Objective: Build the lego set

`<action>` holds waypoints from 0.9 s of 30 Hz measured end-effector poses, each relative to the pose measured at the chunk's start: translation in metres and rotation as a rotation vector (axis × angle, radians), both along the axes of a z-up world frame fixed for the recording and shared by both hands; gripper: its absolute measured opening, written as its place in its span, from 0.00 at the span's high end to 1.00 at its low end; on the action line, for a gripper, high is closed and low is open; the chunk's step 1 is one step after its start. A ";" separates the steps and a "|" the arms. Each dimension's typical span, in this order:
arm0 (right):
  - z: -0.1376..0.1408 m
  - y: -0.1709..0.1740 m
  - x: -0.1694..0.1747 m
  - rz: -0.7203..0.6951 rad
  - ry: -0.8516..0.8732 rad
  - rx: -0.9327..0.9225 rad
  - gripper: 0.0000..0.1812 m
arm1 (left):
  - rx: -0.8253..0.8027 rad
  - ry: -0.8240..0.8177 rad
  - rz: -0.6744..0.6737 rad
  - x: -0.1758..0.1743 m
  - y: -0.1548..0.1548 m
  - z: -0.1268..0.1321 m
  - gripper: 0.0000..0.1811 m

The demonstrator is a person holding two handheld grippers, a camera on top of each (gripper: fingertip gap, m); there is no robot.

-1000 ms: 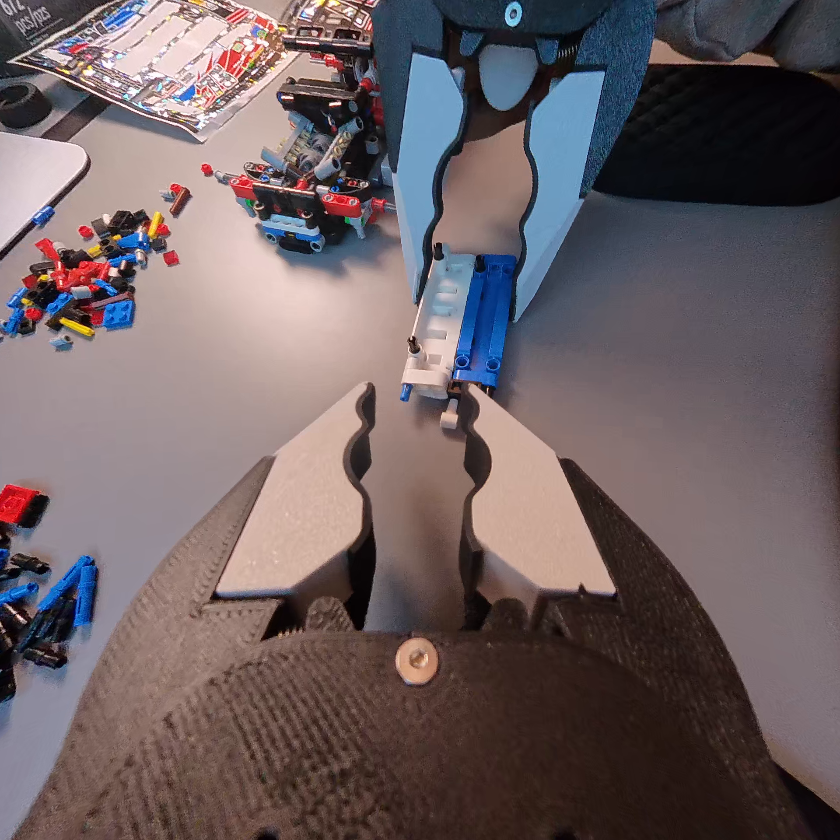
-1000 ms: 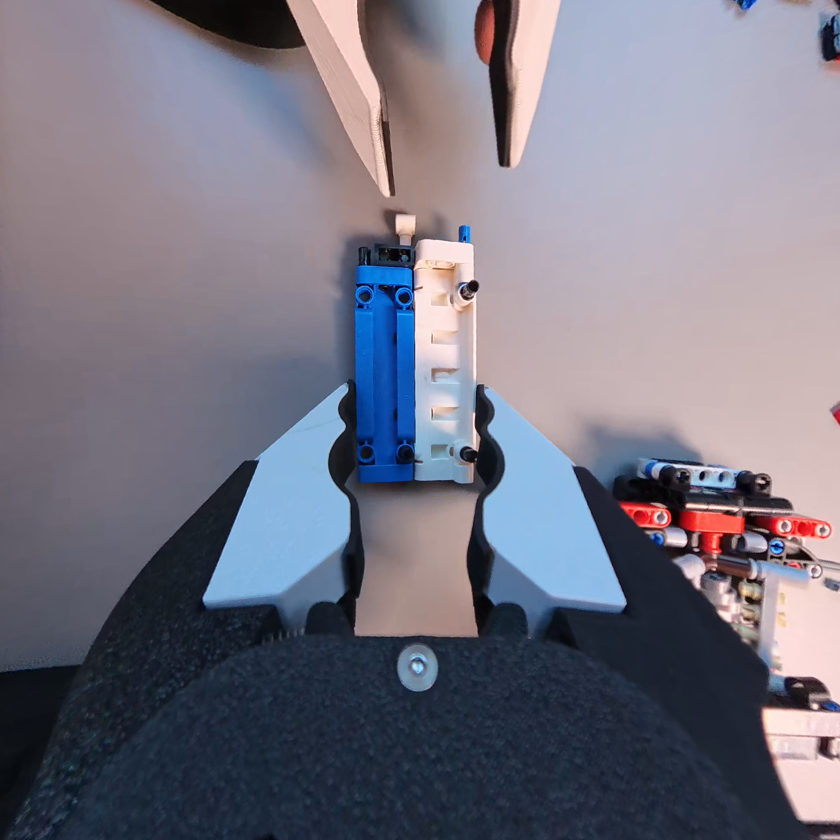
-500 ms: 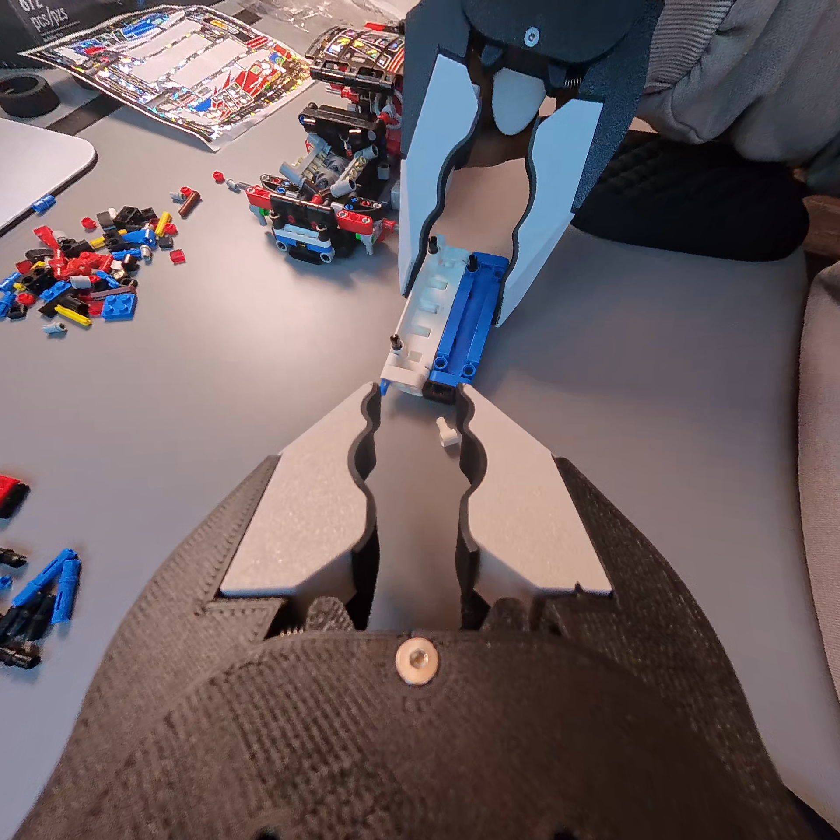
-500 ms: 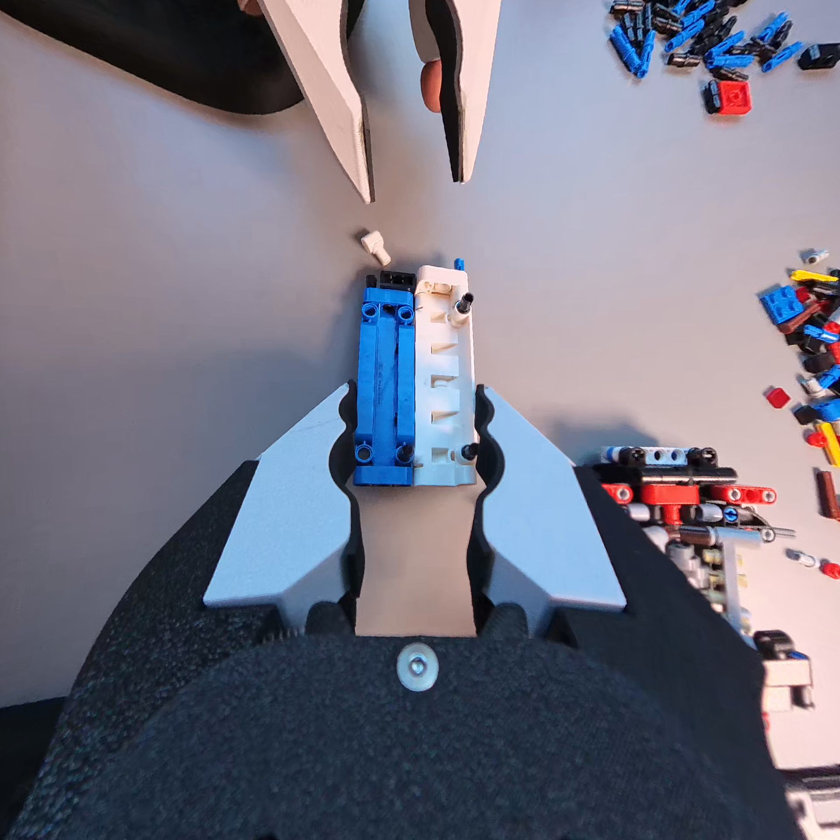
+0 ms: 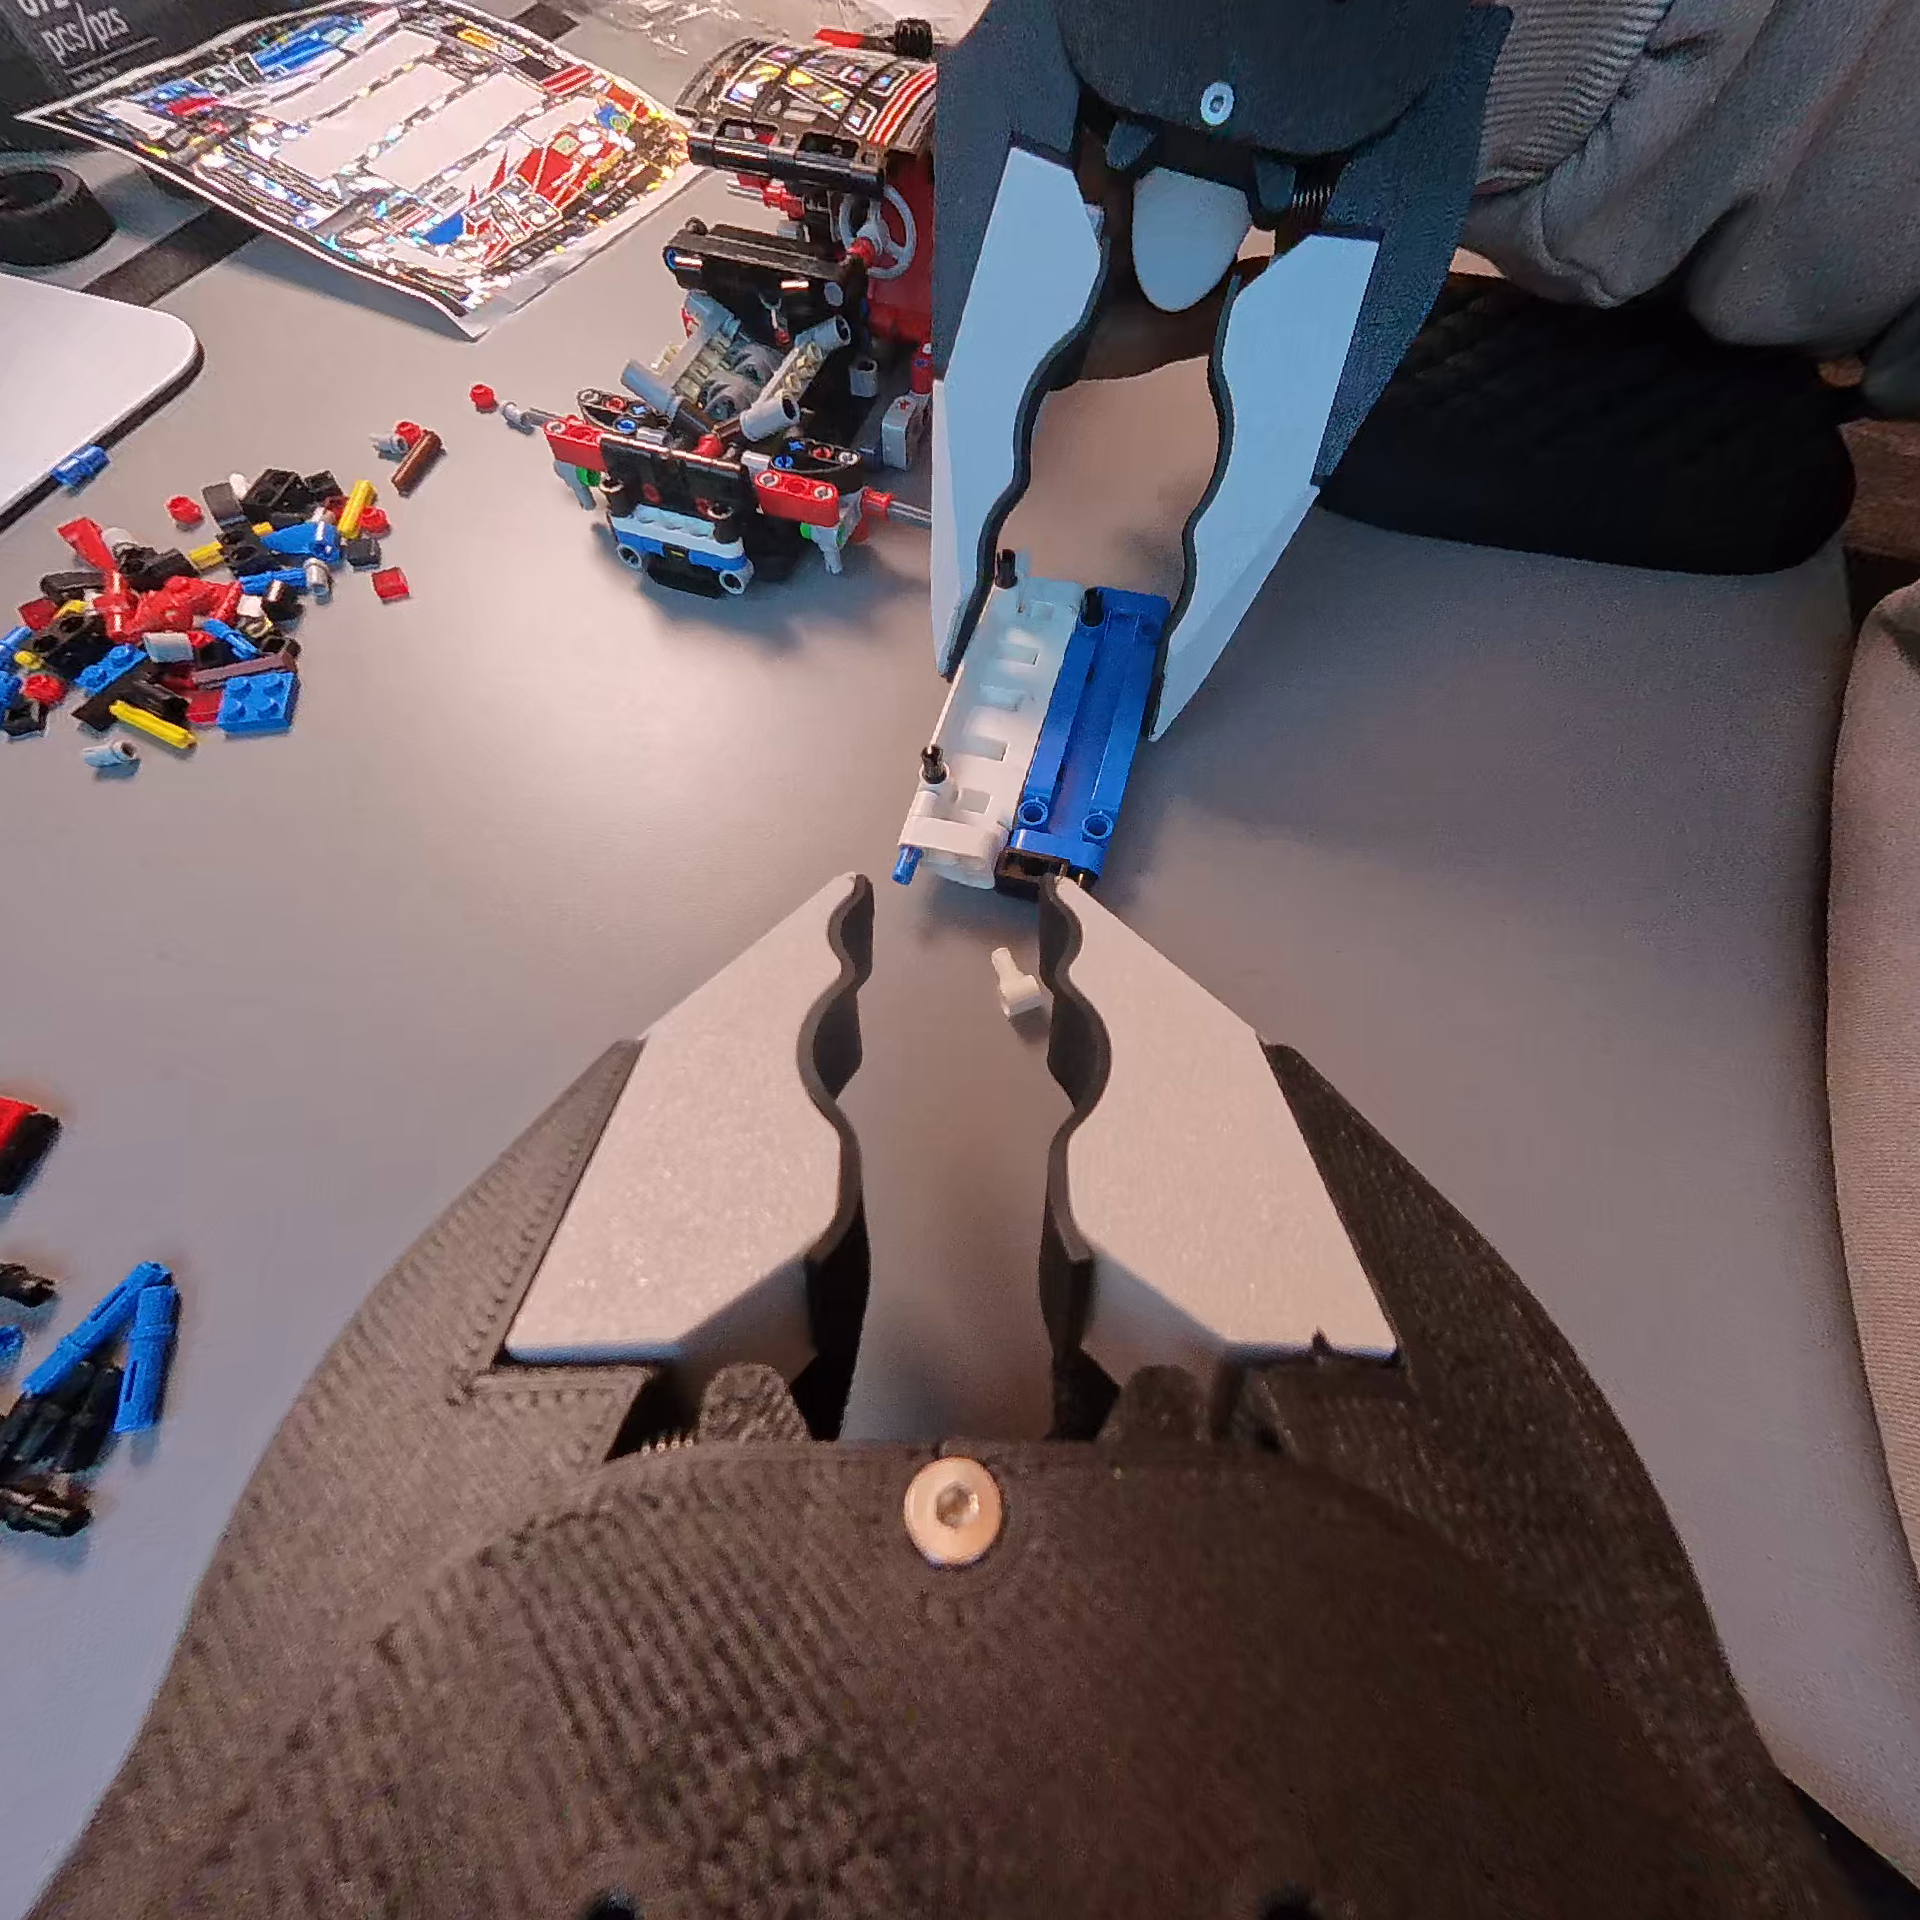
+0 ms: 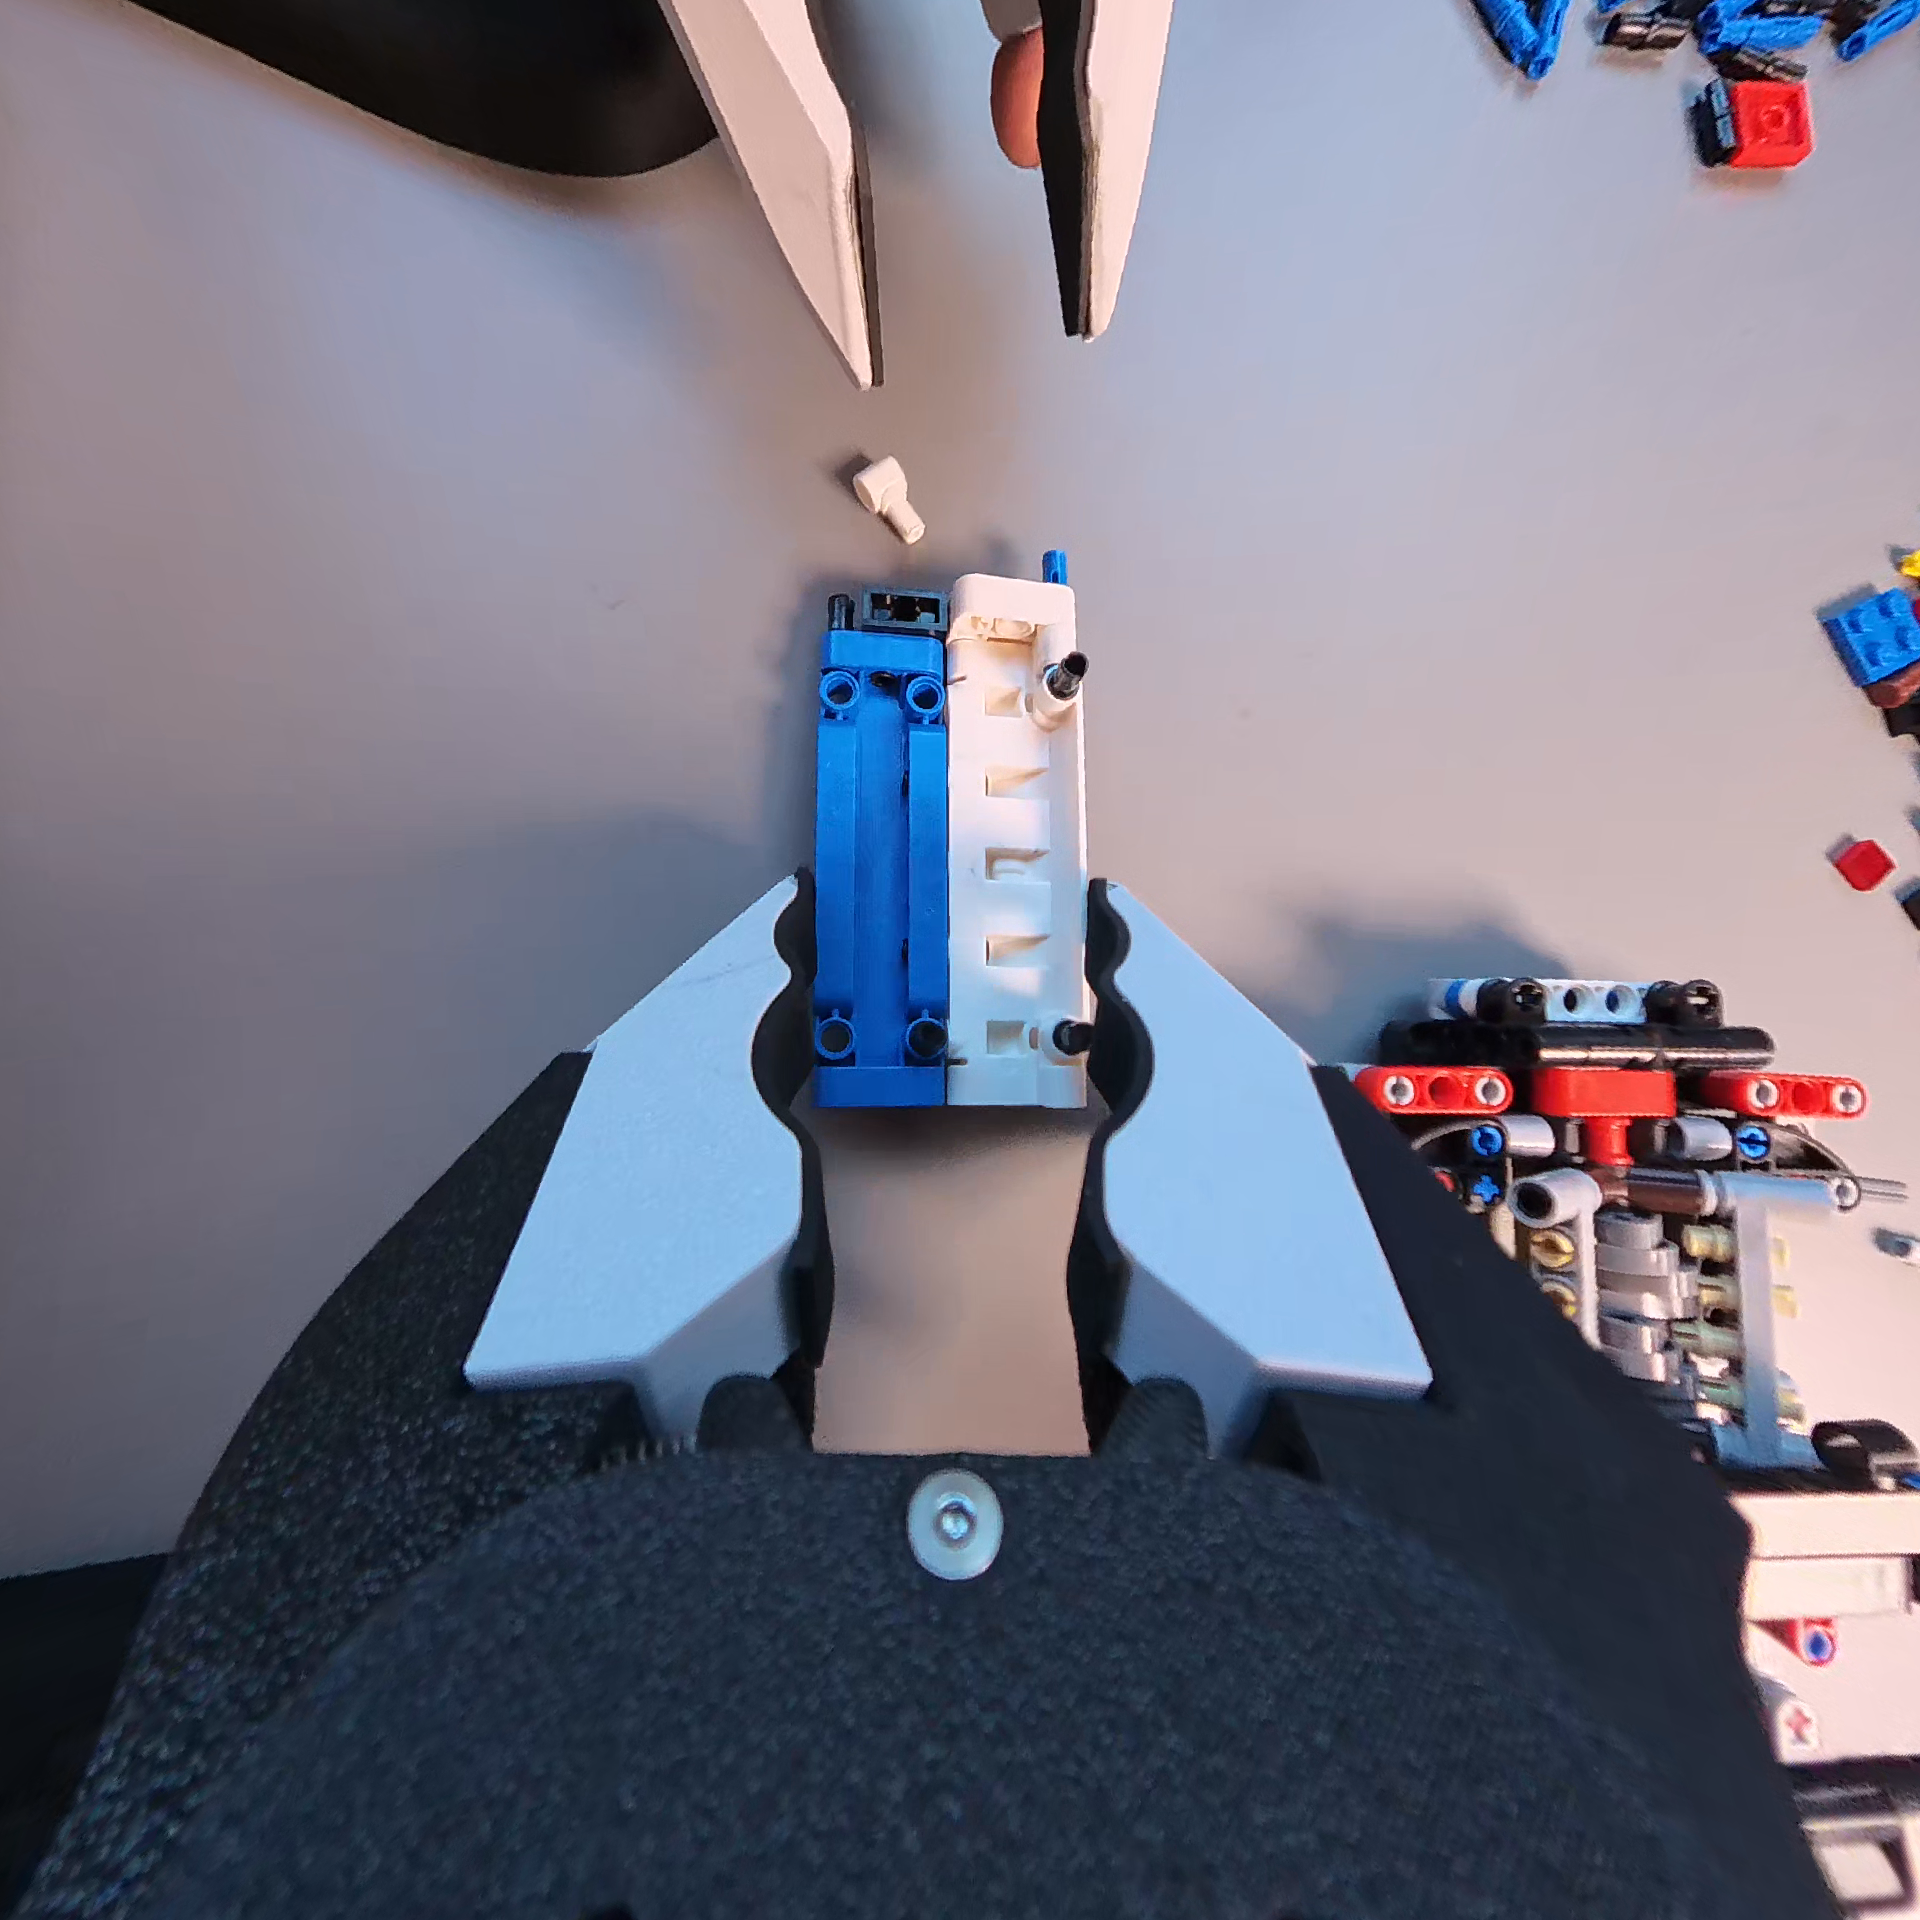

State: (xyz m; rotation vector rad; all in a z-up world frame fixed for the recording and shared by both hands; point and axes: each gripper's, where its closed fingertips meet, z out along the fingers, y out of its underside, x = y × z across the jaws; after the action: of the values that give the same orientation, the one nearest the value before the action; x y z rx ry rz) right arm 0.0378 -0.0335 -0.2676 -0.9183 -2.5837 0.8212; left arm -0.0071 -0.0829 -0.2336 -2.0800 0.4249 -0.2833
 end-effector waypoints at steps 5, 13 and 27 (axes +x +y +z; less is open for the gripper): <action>-0.004 0.000 0.002 0.013 -0.023 0.005 0.72 | -0.001 -0.002 -0.001 0.000 0.000 0.000 0.84; 0.005 -0.007 0.000 0.048 -0.037 0.039 0.66 | 0.002 0.001 0.000 0.000 0.000 0.000 0.84; 0.002 -0.020 -0.012 0.072 0.023 0.022 0.73 | -0.006 0.032 -0.033 0.006 -0.003 -0.003 0.84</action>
State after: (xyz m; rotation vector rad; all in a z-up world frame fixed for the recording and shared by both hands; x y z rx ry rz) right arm 0.0259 -0.0531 -0.2661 -0.8094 -2.6140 0.8158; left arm -0.0015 -0.0855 -0.2364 -2.0869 0.4787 -0.2709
